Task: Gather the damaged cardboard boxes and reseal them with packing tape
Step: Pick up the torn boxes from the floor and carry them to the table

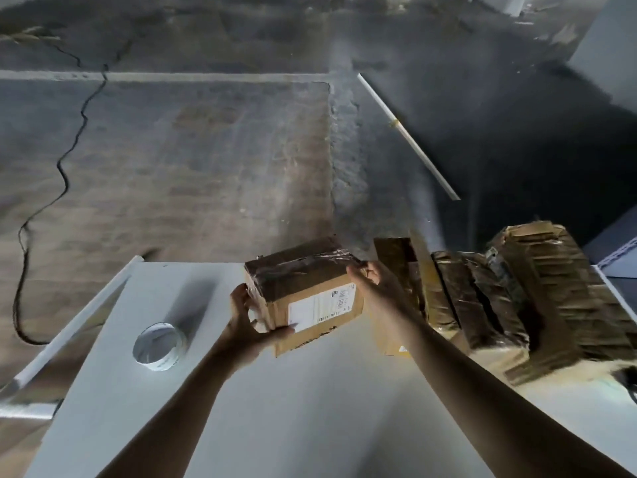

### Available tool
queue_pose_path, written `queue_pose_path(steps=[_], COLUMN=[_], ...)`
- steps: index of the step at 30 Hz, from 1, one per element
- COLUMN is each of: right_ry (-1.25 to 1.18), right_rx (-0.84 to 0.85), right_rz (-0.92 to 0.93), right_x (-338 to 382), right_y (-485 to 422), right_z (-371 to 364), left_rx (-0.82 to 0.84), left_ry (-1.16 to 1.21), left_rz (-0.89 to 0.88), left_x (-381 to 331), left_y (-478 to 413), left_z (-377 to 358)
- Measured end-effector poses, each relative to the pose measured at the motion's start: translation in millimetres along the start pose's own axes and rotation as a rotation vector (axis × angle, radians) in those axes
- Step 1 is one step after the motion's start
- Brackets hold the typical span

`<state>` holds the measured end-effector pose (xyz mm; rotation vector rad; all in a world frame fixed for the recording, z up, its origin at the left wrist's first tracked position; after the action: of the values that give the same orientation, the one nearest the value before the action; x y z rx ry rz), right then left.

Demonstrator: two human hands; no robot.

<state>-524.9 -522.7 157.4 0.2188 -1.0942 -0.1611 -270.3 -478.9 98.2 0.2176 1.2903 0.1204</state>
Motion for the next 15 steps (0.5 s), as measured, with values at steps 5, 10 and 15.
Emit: queue_pose_path(steps=[5, 10, 15], right_ry=[0.001, -0.038, -0.062], right_rx=[-0.057, -0.076, -0.104], right_rz=[-0.059, -0.181, -0.197], right_x=[-13, -34, -42], right_y=[1, -1, -1], right_z=[-16, -24, -26], left_rx=[0.020, 0.093, 0.104], left_ry=[-0.017, -0.006, -0.016], left_rz=[-0.100, -0.101, -0.067], left_x=[20, 39, 42], left_y=[-5, -5, -2], left_z=[-11, -21, -18])
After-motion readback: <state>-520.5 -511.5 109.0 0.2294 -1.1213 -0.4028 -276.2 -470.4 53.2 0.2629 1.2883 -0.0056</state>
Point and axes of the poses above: each hand's wrist, its own y-axis away from the middle knuckle, its own z-axis out of the back of the hand, x = y × z, the point moved 7 cm from there along -y, towards the middle knuckle, and after that the axes turned 4 degrees about y, right-handed, at the moved point
